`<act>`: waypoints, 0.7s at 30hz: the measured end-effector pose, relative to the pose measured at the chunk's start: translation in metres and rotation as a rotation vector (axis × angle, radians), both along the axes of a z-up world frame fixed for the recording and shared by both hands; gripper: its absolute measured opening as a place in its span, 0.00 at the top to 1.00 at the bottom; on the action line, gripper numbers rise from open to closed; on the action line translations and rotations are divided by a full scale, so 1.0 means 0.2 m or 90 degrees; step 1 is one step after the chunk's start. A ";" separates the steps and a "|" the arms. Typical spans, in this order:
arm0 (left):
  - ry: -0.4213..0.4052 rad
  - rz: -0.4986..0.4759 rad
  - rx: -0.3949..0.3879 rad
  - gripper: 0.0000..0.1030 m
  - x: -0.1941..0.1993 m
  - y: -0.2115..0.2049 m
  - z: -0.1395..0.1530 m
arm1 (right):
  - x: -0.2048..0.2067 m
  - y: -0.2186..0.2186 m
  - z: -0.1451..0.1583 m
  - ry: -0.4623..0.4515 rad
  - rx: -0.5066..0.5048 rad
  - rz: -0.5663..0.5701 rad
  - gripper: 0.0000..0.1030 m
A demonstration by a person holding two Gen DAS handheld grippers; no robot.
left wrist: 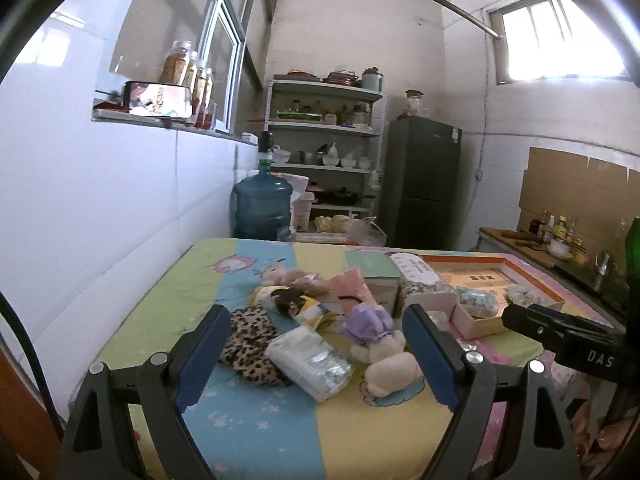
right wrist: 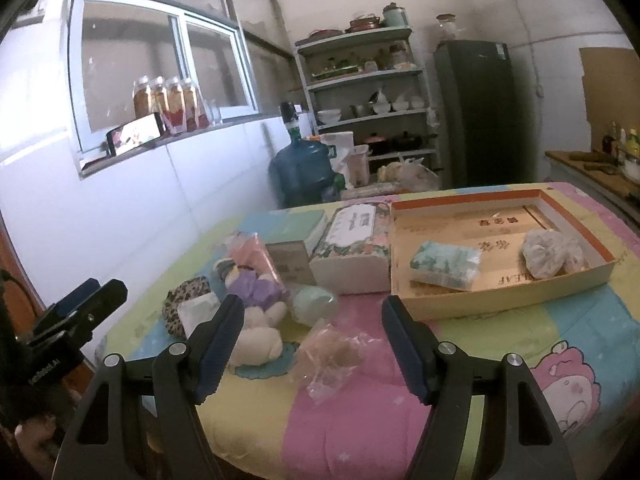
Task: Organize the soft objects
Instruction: 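Move both open grippers back toward the pile of soft items, then grasp white wipes pack with left gripper while right gripper grasps plastic-wrapped bundle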
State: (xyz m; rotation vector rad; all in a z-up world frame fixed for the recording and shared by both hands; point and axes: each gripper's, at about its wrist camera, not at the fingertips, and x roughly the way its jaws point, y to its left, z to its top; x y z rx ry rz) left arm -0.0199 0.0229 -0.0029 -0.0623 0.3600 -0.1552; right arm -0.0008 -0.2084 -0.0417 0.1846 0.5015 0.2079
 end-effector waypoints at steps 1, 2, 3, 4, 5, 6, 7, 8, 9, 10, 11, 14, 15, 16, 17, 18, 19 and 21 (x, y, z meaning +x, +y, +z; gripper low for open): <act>0.000 0.002 -0.001 0.14 0.00 0.01 0.00 | 0.00 0.01 0.00 0.001 -0.001 0.000 0.29; 0.000 0.004 -0.001 0.14 -0.01 0.02 -0.01 | 0.00 0.02 0.00 0.003 -0.004 0.001 0.29; 0.000 0.005 -0.002 0.14 -0.01 0.03 -0.01 | 0.00 0.02 -0.01 0.004 -0.006 0.002 0.29; 0.001 0.006 -0.004 0.14 -0.01 0.04 -0.01 | 0.00 0.03 -0.01 0.005 -0.007 0.003 0.29; 0.002 0.007 -0.005 0.14 -0.02 0.04 -0.02 | 0.00 0.03 -0.01 0.006 -0.008 0.005 0.29; 0.004 0.009 -0.005 0.14 -0.02 0.05 -0.02 | 0.01 0.04 -0.01 0.006 -0.009 0.006 0.29; 0.006 0.010 -0.006 0.14 -0.01 0.06 -0.03 | 0.00 0.05 -0.02 0.007 -0.010 0.007 0.29; 0.008 0.010 -0.007 0.14 -0.01 0.07 -0.03 | 0.01 0.06 -0.03 0.009 -0.011 0.008 0.29; 0.008 0.009 -0.008 0.14 -0.01 0.07 -0.04 | 0.01 0.06 -0.03 0.011 -0.013 0.009 0.29; 0.009 0.008 -0.010 0.14 -0.01 0.08 -0.04 | 0.01 0.07 -0.04 0.013 -0.015 0.010 0.29; 0.011 0.008 -0.011 0.14 -0.01 0.08 -0.04 | 0.01 0.08 -0.04 0.015 -0.017 0.011 0.29; 0.018 0.000 -0.016 0.14 0.01 0.09 -0.07 | 0.02 0.10 -0.07 0.025 -0.023 0.015 0.29; 0.022 -0.001 -0.017 0.14 0.01 0.09 -0.08 | 0.03 0.11 -0.08 0.030 -0.025 0.017 0.29; 0.026 -0.004 -0.020 0.14 0.02 0.10 -0.09 | 0.04 0.12 -0.09 0.033 -0.026 0.018 0.29; 0.032 -0.005 -0.025 0.14 0.03 0.10 -0.10 | 0.05 0.12 -0.10 0.037 -0.027 0.020 0.29; 0.036 -0.005 -0.029 0.14 0.04 0.11 -0.11 | 0.05 0.13 -0.11 0.041 -0.029 0.023 0.29; 0.039 -0.005 -0.031 0.14 0.05 0.12 -0.12 | 0.06 0.14 -0.12 0.043 -0.031 0.025 0.29; 0.046 -0.002 -0.034 0.14 0.06 0.13 -0.15 | 0.08 0.15 -0.14 0.047 -0.034 0.025 0.29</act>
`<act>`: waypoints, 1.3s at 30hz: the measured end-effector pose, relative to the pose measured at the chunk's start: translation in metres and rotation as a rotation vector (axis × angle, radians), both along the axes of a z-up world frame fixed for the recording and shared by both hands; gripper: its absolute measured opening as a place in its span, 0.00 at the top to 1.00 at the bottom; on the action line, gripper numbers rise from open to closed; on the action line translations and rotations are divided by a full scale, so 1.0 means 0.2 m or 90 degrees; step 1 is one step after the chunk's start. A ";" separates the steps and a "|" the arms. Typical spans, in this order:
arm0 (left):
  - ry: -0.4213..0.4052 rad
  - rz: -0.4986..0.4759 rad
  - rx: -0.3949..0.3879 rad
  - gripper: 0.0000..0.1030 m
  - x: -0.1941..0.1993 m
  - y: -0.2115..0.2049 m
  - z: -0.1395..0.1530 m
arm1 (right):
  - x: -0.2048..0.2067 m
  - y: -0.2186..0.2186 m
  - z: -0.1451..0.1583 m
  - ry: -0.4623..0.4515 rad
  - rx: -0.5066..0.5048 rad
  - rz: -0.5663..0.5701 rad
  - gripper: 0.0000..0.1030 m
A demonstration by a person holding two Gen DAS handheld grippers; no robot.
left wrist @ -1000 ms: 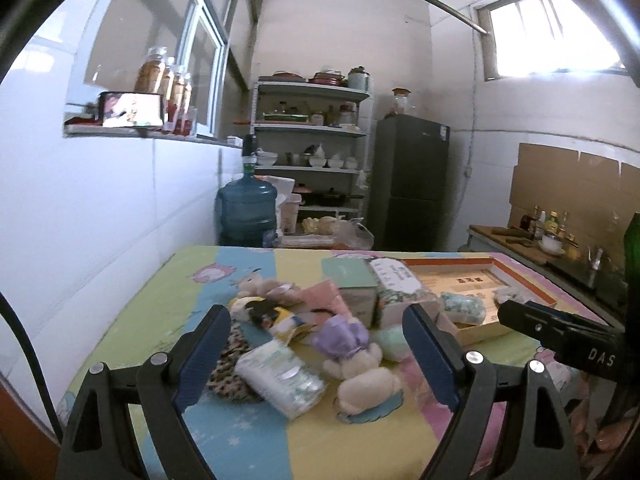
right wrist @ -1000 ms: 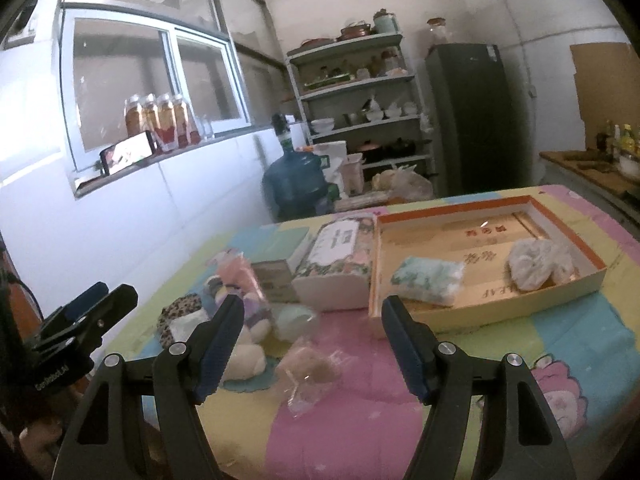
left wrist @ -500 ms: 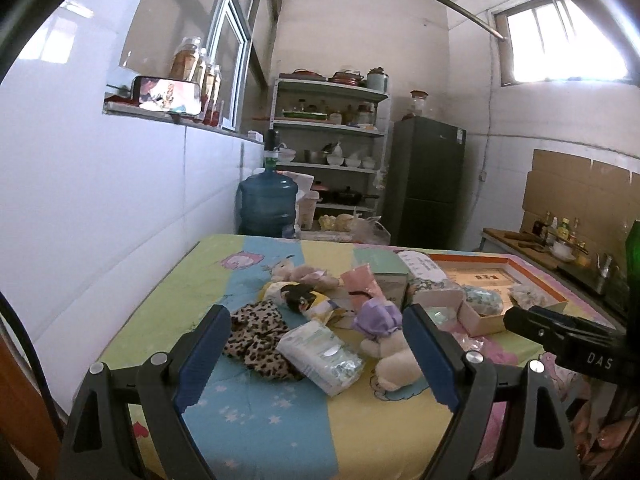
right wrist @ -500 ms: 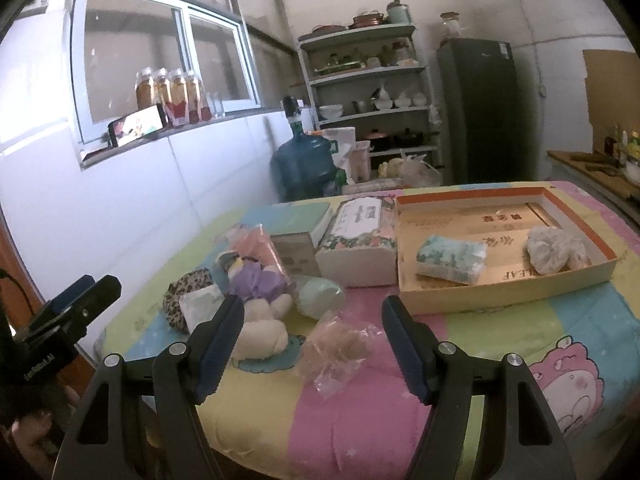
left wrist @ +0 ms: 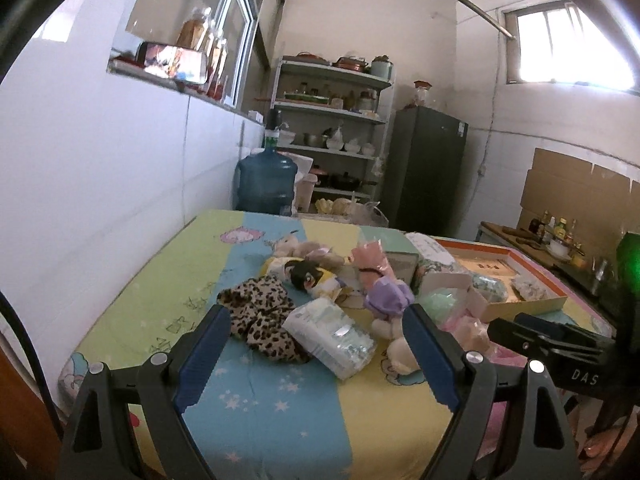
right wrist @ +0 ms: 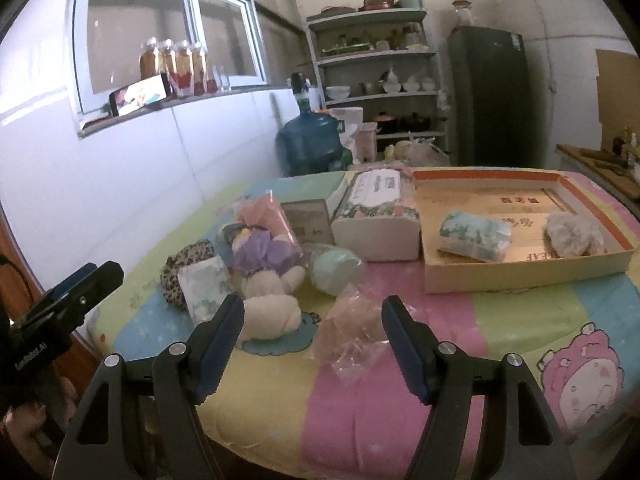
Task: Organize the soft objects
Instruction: 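Grasp white wipes pack with left gripper while right gripper grasps plastic-wrapped bundle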
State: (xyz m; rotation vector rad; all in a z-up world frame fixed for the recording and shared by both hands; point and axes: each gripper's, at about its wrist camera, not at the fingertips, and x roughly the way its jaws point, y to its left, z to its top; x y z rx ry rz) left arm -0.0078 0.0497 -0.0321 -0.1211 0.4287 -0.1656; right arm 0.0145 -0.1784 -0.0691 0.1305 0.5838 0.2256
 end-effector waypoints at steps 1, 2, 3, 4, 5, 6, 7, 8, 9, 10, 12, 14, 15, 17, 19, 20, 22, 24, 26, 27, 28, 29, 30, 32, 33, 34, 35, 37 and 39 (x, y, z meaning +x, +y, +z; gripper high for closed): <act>0.002 0.001 -0.001 0.14 0.00 0.00 -0.01 | 0.01 0.00 -0.01 0.002 -0.003 -0.002 0.29; 0.006 0.003 -0.003 0.14 0.01 0.01 -0.02 | 0.02 0.00 -0.02 0.004 -0.007 -0.006 0.29; 0.008 0.003 -0.004 0.14 0.02 0.02 -0.03 | 0.03 -0.01 -0.03 0.007 -0.010 -0.011 0.29; 0.012 0.004 -0.005 0.14 0.03 0.03 -0.04 | 0.05 -0.01 -0.05 0.013 -0.016 -0.017 0.29; 0.014 0.004 -0.006 0.14 0.03 0.03 -0.04 | 0.07 -0.02 -0.06 0.020 -0.021 -0.020 0.29; 0.017 0.004 -0.008 0.14 0.04 0.03 -0.05 | 0.08 -0.03 -0.08 0.027 -0.027 -0.025 0.29; 0.019 0.004 -0.010 0.14 0.04 0.04 -0.06 | 0.10 -0.04 -0.11 0.035 -0.033 -0.035 0.29; 0.020 0.004 -0.011 0.14 0.04 0.04 -0.07 | 0.11 -0.05 -0.13 0.043 -0.036 -0.042 0.29; 0.023 0.003 -0.014 0.14 0.06 0.04 -0.08 | 0.13 -0.07 -0.15 0.053 -0.036 -0.045 0.29; 0.025 0.002 -0.015 0.14 0.06 0.04 -0.08 | 0.14 -0.07 -0.16 0.061 -0.036 -0.047 0.29; 0.029 0.000 -0.017 0.14 0.07 0.04 -0.09 | 0.16 -0.08 -0.19 0.072 -0.029 -0.041 0.29; 0.033 -0.002 -0.018 0.14 0.08 0.03 -0.11 | 0.17 -0.08 -0.20 0.073 -0.019 -0.034 0.29; 0.034 -0.002 -0.019 0.14 0.08 0.03 -0.11 | 0.17 -0.09 -0.20 0.071 -0.020 -0.031 0.29; 0.037 -0.005 -0.019 0.14 0.09 0.03 -0.12 | 0.18 -0.08 -0.21 0.069 -0.022 -0.025 0.29; 0.040 -0.007 -0.020 0.14 0.10 0.02 -0.12 | 0.19 -0.08 -0.21 0.072 -0.011 -0.018 0.30; 0.041 -0.008 -0.021 0.14 0.10 0.02 -0.13 | 0.20 -0.09 -0.22 0.074 0.000 -0.011 0.39; 0.045 -0.012 -0.022 0.14 0.12 0.01 -0.13 | 0.20 -0.09 -0.22 0.071 0.010 -0.009 0.43; 0.047 -0.015 -0.019 0.14 0.13 -0.01 -0.13 | 0.19 -0.09 -0.21 0.067 0.010 -0.009 0.49; 0.048 -0.017 -0.016 0.14 0.15 -0.03 -0.14 | 0.19 -0.10 -0.21 0.067 0.021 -0.007 0.50; 0.050 -0.017 -0.014 0.14 0.16 -0.03 -0.14 | 0.18 -0.11 -0.21 0.066 0.026 -0.007 0.50; 0.054 -0.017 -0.016 0.14 0.17 -0.04 -0.15 | 0.17 -0.11 -0.20 0.062 0.030 -0.006 0.50; 0.057 -0.018 -0.018 0.14 0.18 -0.05 -0.16 | 0.17 -0.11 -0.19 0.057 0.031 -0.006 0.50; 0.063 -0.020 -0.024 0.14 0.20 -0.05 -0.18 | 0.16 -0.11 -0.18 0.052 0.031 -0.005 0.50; 0.072 -0.027 -0.037 0.16 0.21 -0.06 -0.20 | 0.14 -0.11 -0.16 0.042 0.033 -0.001 0.50; 0.075 -0.029 -0.043 0.19 0.21 -0.07 -0.21 | 0.14 -0.11 -0.15 0.038 0.034 0.000 0.50; 0.083 -0.034 -0.052 0.24 0.22 -0.08 -0.22 | 0.13 -0.12 -0.14 0.035 0.036 0.001 0.50; 0.090 -0.038 -0.058 0.27 0.23 -0.09 -0.23 | 0.13 -0.12 -0.14 0.033 0.037 0.002 0.50; 0.102 -0.048 -0.071 0.32 0.24 -0.10 -0.26 | 0.12 -0.13 -0.13 0.030 0.042 0.004 0.50; 0.113 -0.056 -0.083 0.38 0.25 -0.11 -0.28 | 0.12 -0.13 -0.13 0.029 0.046 0.006 0.50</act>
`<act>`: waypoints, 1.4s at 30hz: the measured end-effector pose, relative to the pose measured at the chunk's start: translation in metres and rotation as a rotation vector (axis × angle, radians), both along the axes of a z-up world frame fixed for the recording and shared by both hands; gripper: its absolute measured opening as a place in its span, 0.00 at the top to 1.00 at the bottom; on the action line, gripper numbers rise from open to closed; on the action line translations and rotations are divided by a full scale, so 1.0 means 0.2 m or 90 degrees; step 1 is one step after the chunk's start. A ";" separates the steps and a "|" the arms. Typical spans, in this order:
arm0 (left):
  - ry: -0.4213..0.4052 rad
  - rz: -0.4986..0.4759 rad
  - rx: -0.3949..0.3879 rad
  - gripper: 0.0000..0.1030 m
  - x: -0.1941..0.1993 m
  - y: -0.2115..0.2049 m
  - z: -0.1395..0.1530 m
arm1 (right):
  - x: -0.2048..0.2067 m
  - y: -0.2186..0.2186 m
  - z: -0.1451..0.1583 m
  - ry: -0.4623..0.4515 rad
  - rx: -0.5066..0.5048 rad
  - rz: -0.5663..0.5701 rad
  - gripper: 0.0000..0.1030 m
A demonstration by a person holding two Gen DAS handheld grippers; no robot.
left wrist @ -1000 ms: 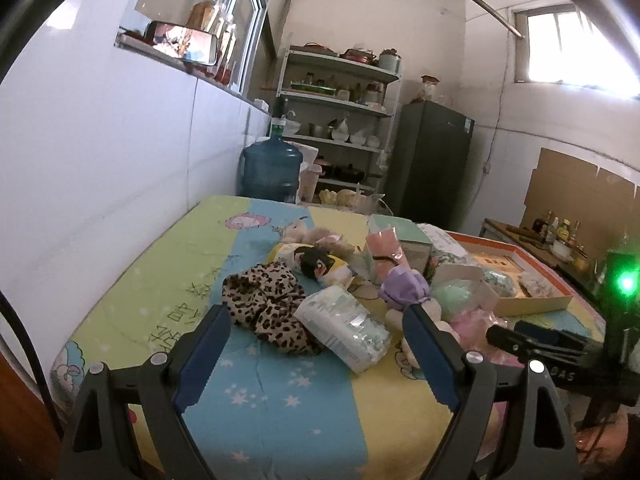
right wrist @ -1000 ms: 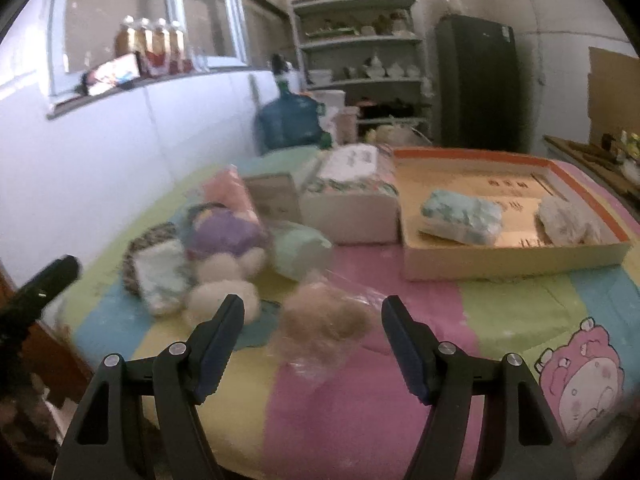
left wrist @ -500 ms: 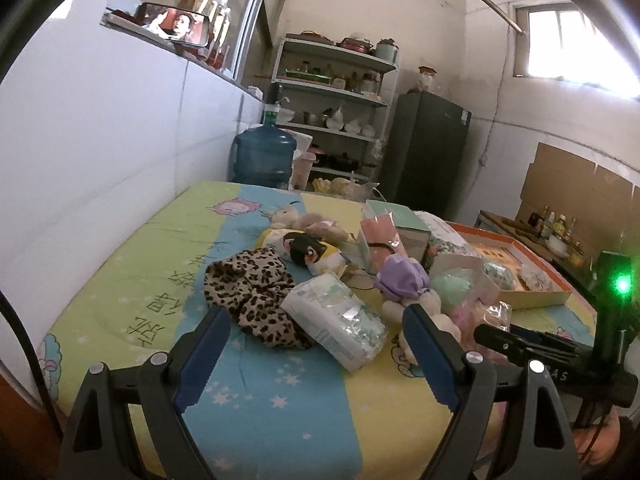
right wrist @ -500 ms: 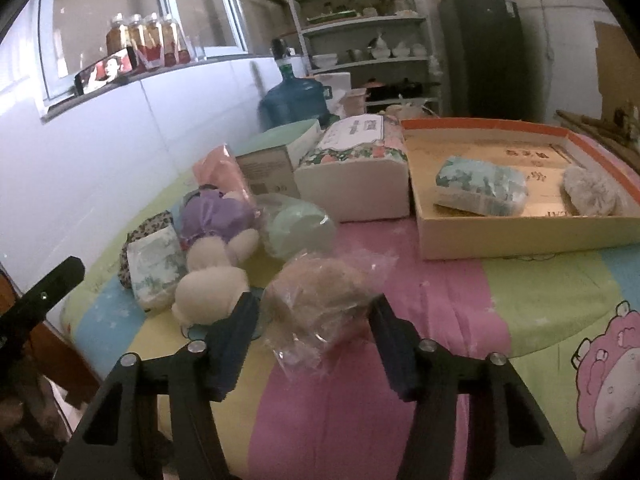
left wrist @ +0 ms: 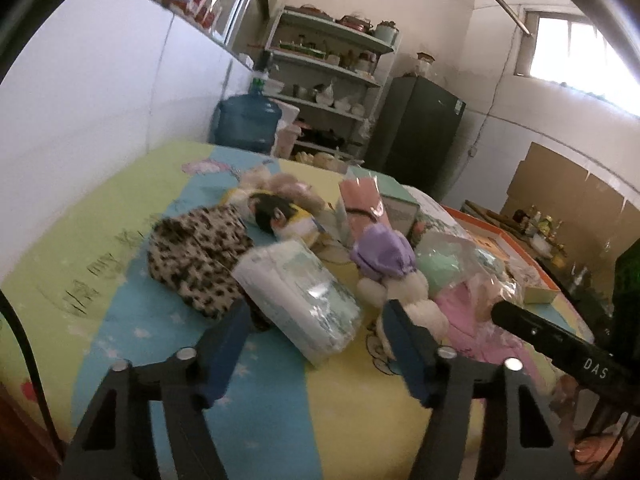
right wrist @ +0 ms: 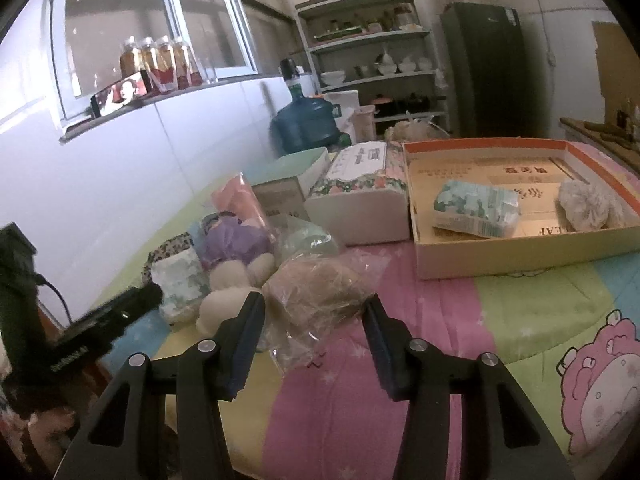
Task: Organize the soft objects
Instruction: 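Grasp white wipes pack with left gripper while right gripper grasps plastic-wrapped bundle, then carry white wipes pack and plastic bundle with both grippers over the box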
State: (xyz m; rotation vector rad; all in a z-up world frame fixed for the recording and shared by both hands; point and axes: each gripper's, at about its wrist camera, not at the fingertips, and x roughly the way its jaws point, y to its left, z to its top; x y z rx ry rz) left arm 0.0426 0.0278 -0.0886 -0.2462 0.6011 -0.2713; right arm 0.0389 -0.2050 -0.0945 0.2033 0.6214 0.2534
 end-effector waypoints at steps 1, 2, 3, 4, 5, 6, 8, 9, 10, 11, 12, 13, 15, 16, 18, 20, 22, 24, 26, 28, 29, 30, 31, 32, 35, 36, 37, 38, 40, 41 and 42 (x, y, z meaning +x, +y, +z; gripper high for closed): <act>0.004 -0.003 -0.003 0.42 0.01 -0.01 -0.01 | 0.00 0.00 0.00 0.000 0.001 0.000 0.50; 0.007 -0.005 -0.005 0.44 0.01 -0.01 -0.01 | 0.00 0.00 0.00 -0.001 0.002 0.000 0.50; 0.015 -0.010 -0.009 0.44 0.03 -0.02 -0.03 | 0.00 -0.01 0.00 0.000 0.005 0.000 0.50; 0.020 -0.011 -0.011 0.45 0.03 -0.02 -0.04 | 0.00 -0.01 0.00 0.001 0.007 -0.001 0.50; 0.025 -0.011 -0.013 0.45 0.05 -0.03 -0.05 | 0.00 -0.02 -0.01 0.001 0.009 -0.001 0.50; 0.029 -0.011 -0.014 0.45 0.06 -0.03 -0.05 | 0.00 -0.02 -0.01 0.002 0.010 -0.001 0.50; 0.042 -0.009 -0.021 0.45 0.09 -0.03 -0.08 | 0.01 -0.03 -0.01 0.002 0.012 -0.002 0.50; 0.042 -0.008 -0.023 0.45 0.10 -0.03 -0.08 | 0.00 -0.04 -0.01 0.003 0.012 -0.002 0.50; 0.041 -0.006 -0.021 0.45 0.11 -0.04 -0.08 | 0.01 -0.05 -0.02 0.003 0.014 -0.003 0.50; 0.043 -0.008 -0.021 0.45 0.12 -0.05 -0.08 | 0.01 -0.05 -0.02 0.004 0.014 -0.003 0.50; 0.044 -0.011 -0.022 0.45 0.14 -0.05 -0.08 | 0.01 -0.06 -0.02 0.005 0.015 -0.004 0.50; 0.044 -0.012 -0.023 0.47 0.14 -0.06 -0.08 | 0.01 -0.06 -0.02 0.006 0.016 -0.005 0.50; 0.040 -0.020 -0.027 0.61 0.15 -0.06 -0.08 | 0.02 -0.07 -0.02 0.008 0.018 -0.005 0.50; 0.034 -0.023 -0.028 0.64 0.14 -0.06 -0.08 | 0.02 -0.06 -0.03 0.008 0.018 -0.005 0.50; 0.021 -0.026 -0.023 0.70 0.13 -0.06 -0.07 | 0.02 -0.07 -0.03 0.009 0.018 -0.005 0.50; 0.016 -0.028 -0.022 0.74 0.13 -0.06 -0.06 | 0.02 -0.07 -0.03 0.009 0.019 -0.005 0.50; 0.010 -0.026 -0.023 0.75 0.12 -0.05 -0.05 | 0.02 -0.07 -0.03 0.009 0.020 -0.004 0.50; 0.002 -0.022 -0.017 0.76 0.10 -0.05 -0.04 | 0.02 -0.07 -0.03 0.008 0.020 -0.003 0.50; -0.009 -0.019 -0.013 0.77 0.07 -0.04 -0.02 | 0.02 -0.07 -0.03 0.005 0.021 -0.001 0.50; -0.021 -0.016 -0.012 0.77 0.05 -0.04 0.01 | 0.01 -0.07 -0.02 0.001 0.022 -0.001 0.50; -0.029 -0.015 -0.010 0.78 0.04 -0.04 0.03 | 0.00 -0.07 -0.01 -0.002 0.022 0.000 0.50; -0.034 -0.013 -0.009 0.78 0.03 -0.04 0.05 | 0.00 -0.07 -0.01 -0.005 0.022 0.000 0.50; -0.045 -0.012 -0.006 0.78 0.01 -0.04 0.07 | 0.00 -0.07 0.00 -0.008 0.022 0.001 0.50; -0.052 -0.011 -0.004 0.78 0.00 -0.04 0.09 | -0.01 -0.07 0.01 -0.011 0.022 0.001 0.50; -0.077 -0.015 -0.003 0.78 -0.04 -0.05 0.16 | -0.02 -0.06 0.05 -0.023 0.021 0.003 0.50; -0.086 -0.017 -0.001 0.78 -0.06 -0.05 0.19 | -0.02 -0.06 0.06 -0.029 0.019 0.003 0.50; -0.093 -0.019 0.001 0.78 -0.06 -0.06 0.21 | -0.03 -0.07 0.08 -0.033 0.018 0.004 0.50; -0.099 -0.022 0.004 0.78 -0.07 -0.07 0.23 | -0.03 -0.07 0.09 -0.038 0.017 0.004 0.50; -0.113 -0.031 0.008 0.79 -0.08 -0.09 0.27 | -0.04 -0.07 0.12 -0.048 0.015 0.003 0.50; -0.118 -0.035 0.009 0.79 -0.09 -0.10 0.28 | -0.04 -0.08 0.13 -0.054 0.014 0.001 0.50; -0.123 -0.040 0.011 0.79 -0.09 -0.12 0.30 | -0.05 -0.09 0.15 -0.059 0.014 0.000 0.50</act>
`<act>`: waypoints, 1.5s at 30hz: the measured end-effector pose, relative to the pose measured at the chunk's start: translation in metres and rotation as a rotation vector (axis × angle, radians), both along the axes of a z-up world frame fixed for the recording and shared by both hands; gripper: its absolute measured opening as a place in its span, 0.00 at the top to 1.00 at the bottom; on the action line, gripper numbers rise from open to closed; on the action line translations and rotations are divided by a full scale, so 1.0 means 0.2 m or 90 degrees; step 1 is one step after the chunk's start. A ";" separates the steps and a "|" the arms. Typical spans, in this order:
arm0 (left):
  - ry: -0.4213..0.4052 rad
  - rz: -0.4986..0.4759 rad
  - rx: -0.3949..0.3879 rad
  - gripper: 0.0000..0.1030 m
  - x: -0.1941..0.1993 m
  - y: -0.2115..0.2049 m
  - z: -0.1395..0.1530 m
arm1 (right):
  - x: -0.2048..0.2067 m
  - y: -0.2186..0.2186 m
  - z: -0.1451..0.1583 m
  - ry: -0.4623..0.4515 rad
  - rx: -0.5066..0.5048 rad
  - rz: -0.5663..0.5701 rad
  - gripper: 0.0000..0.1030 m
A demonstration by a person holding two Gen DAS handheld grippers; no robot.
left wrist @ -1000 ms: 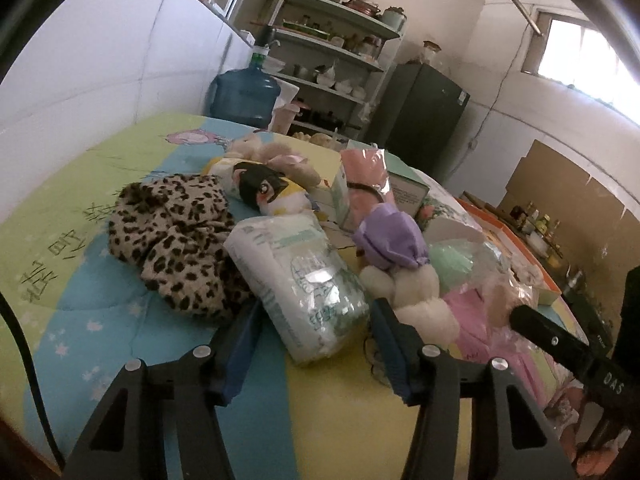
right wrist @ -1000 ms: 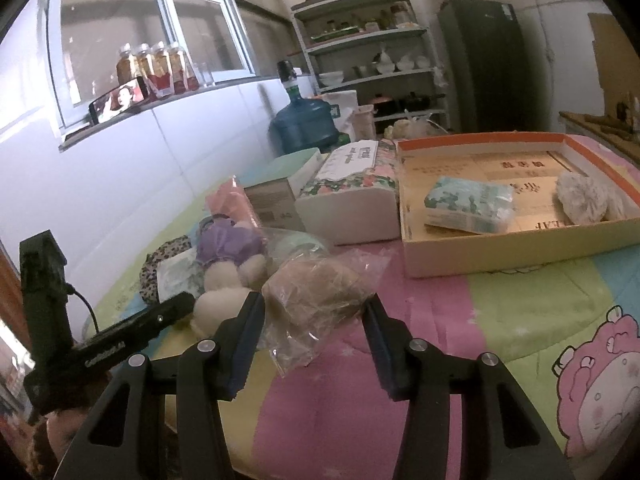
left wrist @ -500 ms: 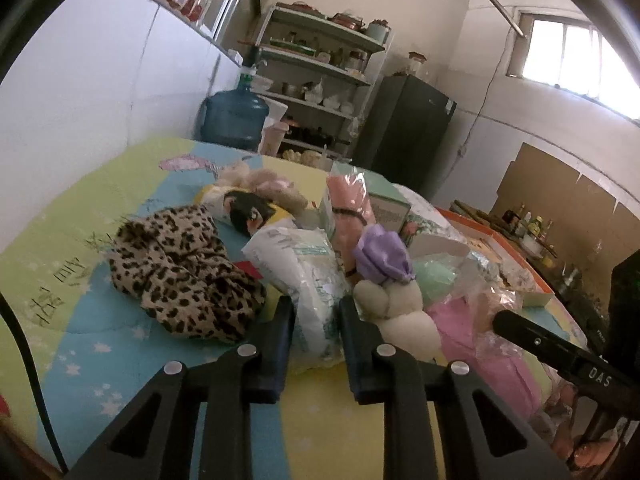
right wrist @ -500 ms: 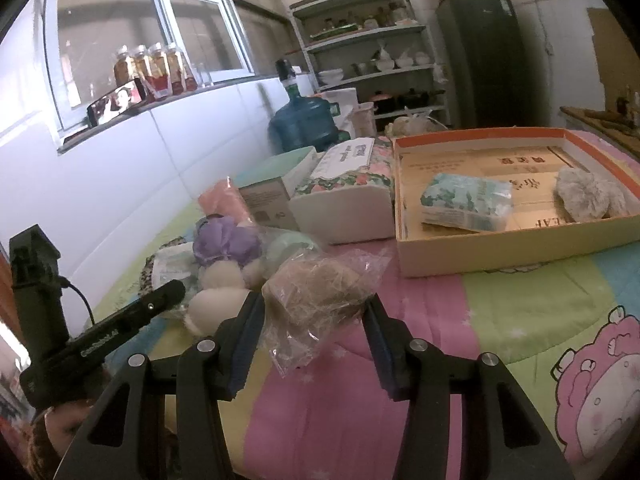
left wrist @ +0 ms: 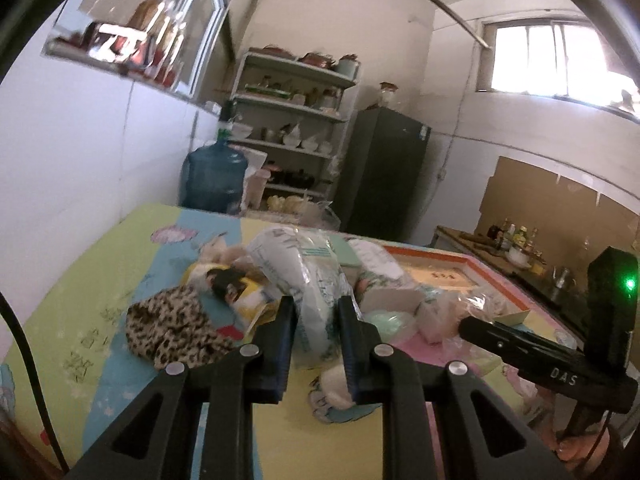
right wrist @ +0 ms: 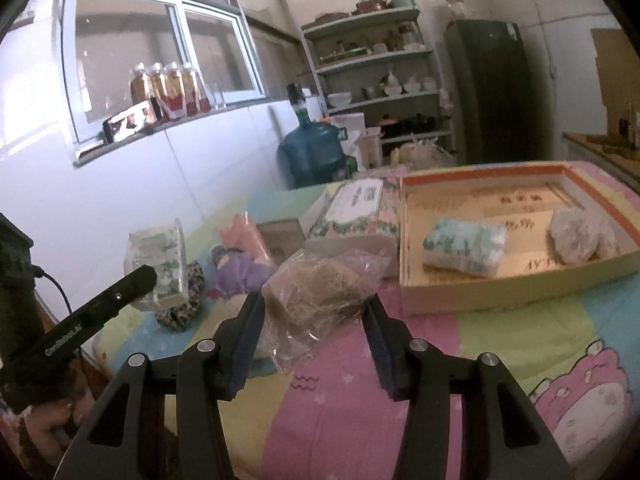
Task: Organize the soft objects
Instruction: 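Carry white wipes pack and plastic bundle with both grippers over the box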
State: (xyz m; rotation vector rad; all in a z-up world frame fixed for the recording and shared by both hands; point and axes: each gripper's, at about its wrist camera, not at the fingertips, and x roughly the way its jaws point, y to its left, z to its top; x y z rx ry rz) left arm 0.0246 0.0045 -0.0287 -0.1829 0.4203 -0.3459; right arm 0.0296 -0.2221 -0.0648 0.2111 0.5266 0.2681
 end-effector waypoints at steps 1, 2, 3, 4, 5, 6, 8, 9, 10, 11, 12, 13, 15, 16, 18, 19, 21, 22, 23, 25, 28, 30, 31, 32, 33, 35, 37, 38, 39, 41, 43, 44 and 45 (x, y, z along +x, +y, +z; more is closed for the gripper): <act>-0.005 -0.005 0.002 0.79 0.00 -0.01 0.02 | 0.00 -0.01 0.02 -0.007 -0.001 -0.003 0.50; -0.008 -0.008 0.003 0.79 0.00 -0.02 0.03 | -0.01 -0.01 0.03 -0.012 -0.001 -0.006 0.50; -0.013 -0.014 0.005 0.79 0.00 -0.04 0.04 | -0.01 -0.02 0.04 -0.016 -0.001 -0.008 0.50; -0.015 -0.018 0.006 0.79 0.00 -0.06 0.05 | -0.01 -0.04 0.06 -0.022 -0.001 -0.013 0.50; -0.019 -0.024 0.007 0.79 0.00 -0.08 0.07 | -0.01 -0.05 0.07 -0.025 -0.001 -0.017 0.50; -0.021 -0.028 0.008 0.79 0.00 -0.09 0.08 | -0.01 -0.07 0.08 -0.029 -0.001 -0.021 0.50; -0.026 -0.040 0.011 0.79 0.01 -0.14 0.10 | -0.01 -0.10 0.10 -0.036 -0.001 -0.031 0.50; -0.028 -0.046 0.012 0.79 0.02 -0.16 0.10 | -0.02 -0.12 0.11 -0.039 -0.001 -0.036 0.50; -0.029 -0.054 0.013 0.79 0.03 -0.18 0.11 | -0.02 -0.14 0.11 -0.042 -0.001 -0.042 0.50; -0.029 -0.060 0.012 0.79 0.03 -0.20 0.11 | -0.03 -0.16 0.12 -0.045 -0.001 -0.048 0.50; -0.029 -0.067 0.011 0.79 0.04 -0.22 0.12 | -0.03 -0.17 0.13 -0.048 -0.001 -0.053 0.50; -0.028 -0.077 0.009 0.79 0.04 -0.24 0.13 | -0.03 -0.20 0.13 -0.051 -0.001 -0.059 0.50; -0.031 -0.092 0.010 0.79 0.05 -0.29 0.14 | -0.04 -0.24 0.14 -0.055 -0.001 -0.071 0.50; -0.033 -0.098 0.011 0.79 0.05 -0.31 0.15 | -0.04 -0.26 0.15 -0.058 -0.001 -0.078 0.50; -0.037 -0.112 0.013 0.79 0.06 -0.35 0.16 | -0.04 -0.30 0.16 -0.061 0.000 -0.089 0.50; -0.039 -0.119 0.015 0.79 0.06 -0.38 0.16 | -0.04 -0.33 0.16 -0.063 0.000 -0.095 0.50; -0.041 -0.130 0.016 0.79 0.07 -0.43 0.17 | -0.04 -0.36 0.17 -0.065 0.002 -0.104 0.50; -0.043 -0.135 0.016 0.79 0.07 -0.45 0.18 | -0.04 -0.38 0.17 -0.067 0.003 -0.110 0.50; -0.043 -0.139 0.016 0.79 0.08 -0.47 0.18 | -0.04 -0.40 0.18 -0.069 0.003 -0.114 0.50; -0.045 -0.148 0.015 0.79 0.09 -0.52 0.19 | -0.05 -0.44 0.18 -0.072 0.002 -0.124 0.50; -0.044 -0.158 0.015 0.79 0.11 -0.58 0.19 | -0.05 -0.48 0.18 -0.073 0.003 -0.136 0.50; -0.041 -0.166 0.013 0.79 0.13 -0.62 0.19 | -0.04 -0.52 0.18 -0.074 0.004 -0.144 0.50; -0.040 -0.169 0.013 0.79 0.14 -0.64 0.19 | -0.04 -0.53 0.18 -0.074 0.005 -0.149 0.50; -0.038 -0.173 0.012 0.79 0.16 -0.64 0.18 | -0.04 -0.55 0.18 -0.073 0.006 -0.153 0.50; -0.036 -0.178 0.013 0.79 0.17 -0.67 0.18 | -0.03 -0.57 0.17 -0.073 0.007 -0.157 0.50; -0.035 -0.184 0.014 0.79 0.18 -0.70 0.18 | -0.03 -0.61 0.16 -0.071 0.009 -0.165 0.50; -0.032 -0.193 0.016 0.79 0.21 -0.75 0.17 | -0.02 -0.64 0.16 -0.069 0.010 -0.174 0.50; -0.031 -0.196 0.016 0.79 0.21 -0.76 0.17 | -0.02 -0.66 0.15 -0.068 0.011 -0.177 0.50; -0.028 -0.200 0.016 0.79 0.22 -0.78 0.16 | -0.02 -0.68 0.15 -0.067 0.011 -0.181 0.50; -0.023 -0.208 0.018 0.79 0.24 -0.83 0.15 | -0.01 -0.71 0.14 -0.065 0.013 -0.189 0.50; -0.018 -0.213 0.020 0.79 0.26 -0.86 0.14 | -0.01 -0.75 0.12 -0.062 0.016 -0.197 0.50; -0.015 -0.216 0.021 0.79 0.28 -0.88 0.13 | -0.01 -0.77 0.12 -0.060 0.017 -0.200 0.50; -0.013 -0.218 0.021 0.79 0.29 -0.89 0.13 | 0.00 -0.79 0.11 -0.059 0.019 -0.204 0.50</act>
